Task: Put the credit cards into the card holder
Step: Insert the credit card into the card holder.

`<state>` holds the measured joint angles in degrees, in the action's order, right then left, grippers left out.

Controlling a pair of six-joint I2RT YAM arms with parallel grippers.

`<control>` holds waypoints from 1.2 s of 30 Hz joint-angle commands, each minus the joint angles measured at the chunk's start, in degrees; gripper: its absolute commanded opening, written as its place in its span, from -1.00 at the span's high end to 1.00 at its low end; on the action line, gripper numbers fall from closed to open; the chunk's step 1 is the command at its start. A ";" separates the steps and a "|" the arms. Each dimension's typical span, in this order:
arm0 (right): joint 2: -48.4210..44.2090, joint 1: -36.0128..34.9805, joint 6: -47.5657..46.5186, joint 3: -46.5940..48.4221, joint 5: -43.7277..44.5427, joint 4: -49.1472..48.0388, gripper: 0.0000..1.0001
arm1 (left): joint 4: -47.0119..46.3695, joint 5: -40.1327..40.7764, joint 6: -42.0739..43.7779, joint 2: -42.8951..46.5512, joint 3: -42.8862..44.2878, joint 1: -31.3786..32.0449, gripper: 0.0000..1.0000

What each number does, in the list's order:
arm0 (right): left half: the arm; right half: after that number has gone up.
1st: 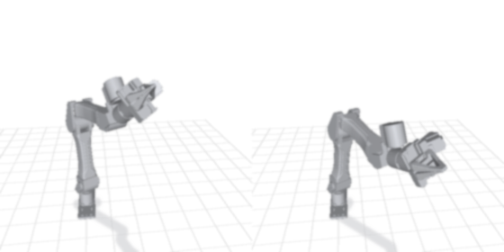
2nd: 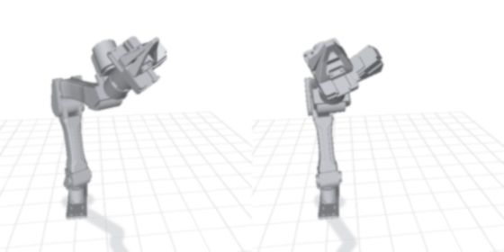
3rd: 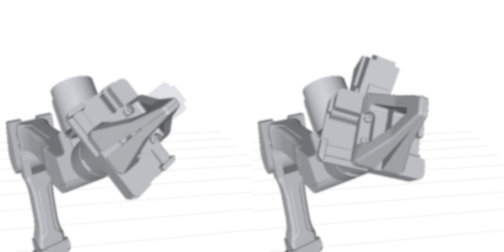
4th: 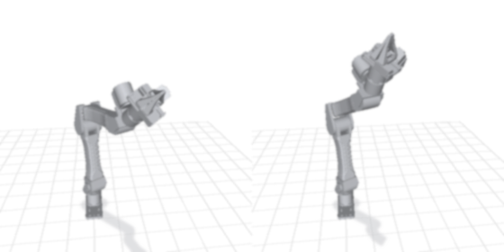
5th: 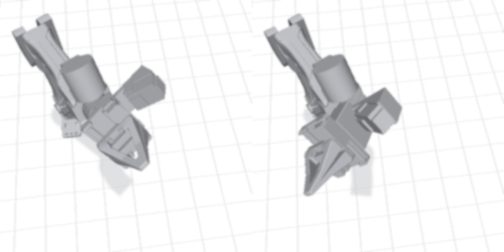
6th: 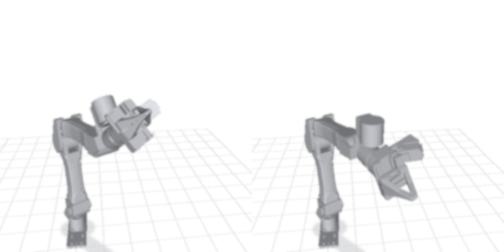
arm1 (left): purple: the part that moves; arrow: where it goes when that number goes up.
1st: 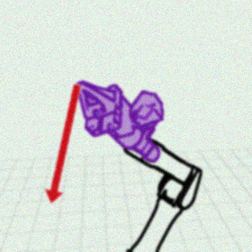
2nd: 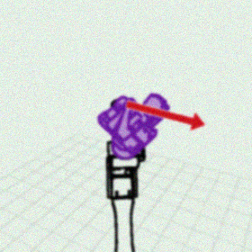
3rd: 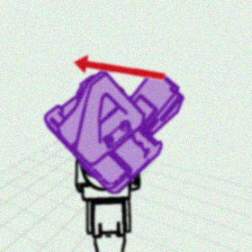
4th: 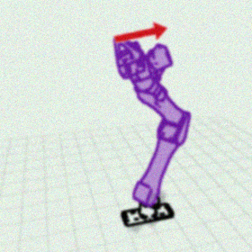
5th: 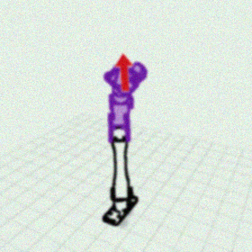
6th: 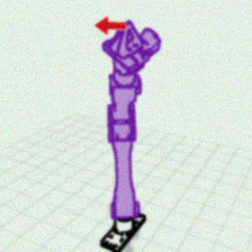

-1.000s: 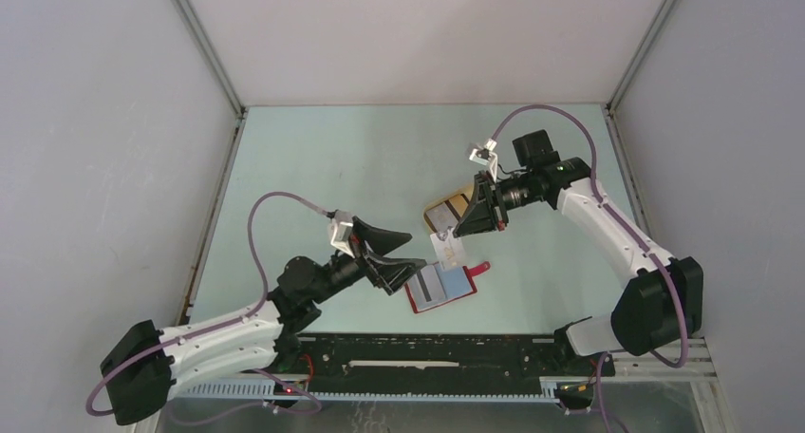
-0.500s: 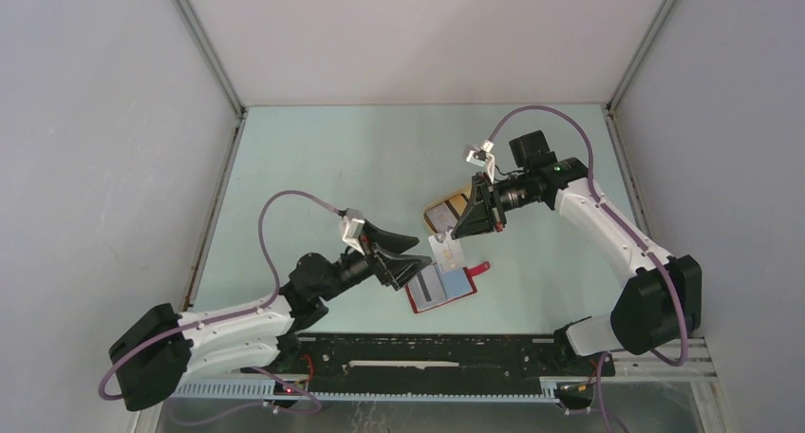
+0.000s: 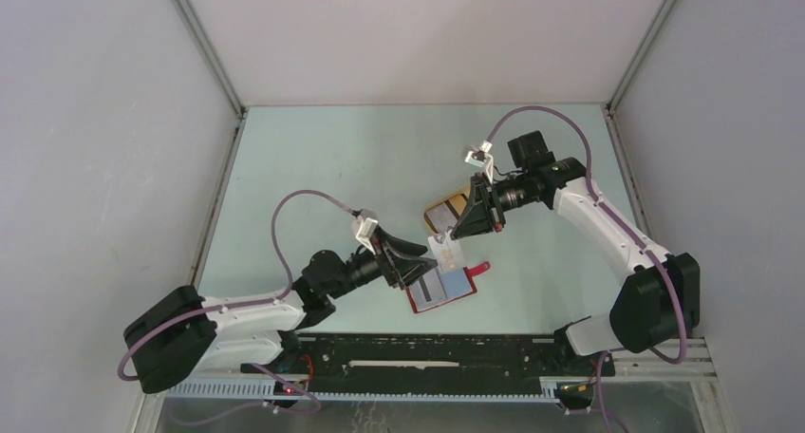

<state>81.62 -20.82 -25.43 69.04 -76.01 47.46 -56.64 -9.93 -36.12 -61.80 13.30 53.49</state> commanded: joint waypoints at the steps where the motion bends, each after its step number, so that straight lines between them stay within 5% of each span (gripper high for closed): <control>1: 0.29 -0.56 -1.13 0.13 -1.18 -0.40 1.00 | -5.40 -2.08 -1.85 -1.67 3.65 -0.23 -0.24; 25: 1.07 -1.76 -2.07 0.13 0.43 -0.01 1.00 | -14.75 -3.13 -7.02 -6.80 4.67 -1.71 0.08; 30: 1.16 -1.95 -2.11 0.13 0.83 -0.01 1.00 | -14.13 -4.36 -7.28 -7.79 5.53 -2.00 0.40; 34: 1.08 -2.08 -2.36 0.15 1.20 0.02 1.00 | -14.18 -6.33 -7.68 -9.41 6.43 -2.35 0.97; 36: 1.08 -2.25 -2.64 0.15 1.93 0.16 0.89 | -14.23 -7.22 -7.94 -9.90 6.58 -2.52 1.00</control>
<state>82.63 -22.35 -26.68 69.04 -74.89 47.55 -68.97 -14.28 -43.68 -70.59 16.40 51.53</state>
